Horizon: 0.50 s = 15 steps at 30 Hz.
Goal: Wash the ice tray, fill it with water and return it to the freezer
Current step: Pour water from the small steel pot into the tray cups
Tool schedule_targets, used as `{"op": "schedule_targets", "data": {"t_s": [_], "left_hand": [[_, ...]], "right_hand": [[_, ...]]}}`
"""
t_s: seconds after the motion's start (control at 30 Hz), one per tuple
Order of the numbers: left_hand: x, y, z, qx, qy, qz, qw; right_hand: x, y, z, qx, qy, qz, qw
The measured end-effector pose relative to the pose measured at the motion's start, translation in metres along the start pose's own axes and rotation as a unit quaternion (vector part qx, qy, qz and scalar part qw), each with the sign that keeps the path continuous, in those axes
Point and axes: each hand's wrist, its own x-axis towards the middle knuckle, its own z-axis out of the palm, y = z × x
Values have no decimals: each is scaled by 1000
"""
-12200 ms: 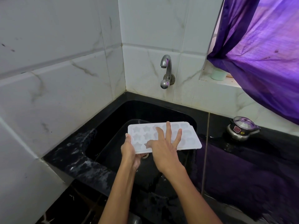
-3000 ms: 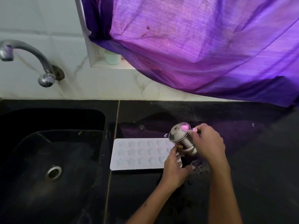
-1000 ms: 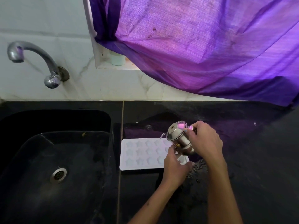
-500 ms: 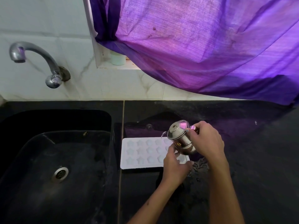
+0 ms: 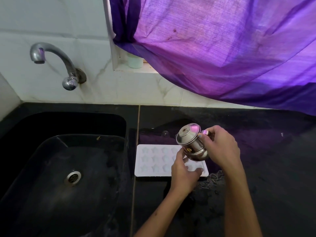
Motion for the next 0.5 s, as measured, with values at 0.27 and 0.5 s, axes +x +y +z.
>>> {"op": "schedule_targets", "data": {"t_s": [0.27, 0.5], "left_hand": [[1, -2, -6, 11, 3, -19, 1000], [3, 0, -9, 14, -12, -23, 1000]], "right_hand": [[2, -12, 10, -47, -4, -15, 999], [2, -15, 10, -58, -6, -13, 998]]}}
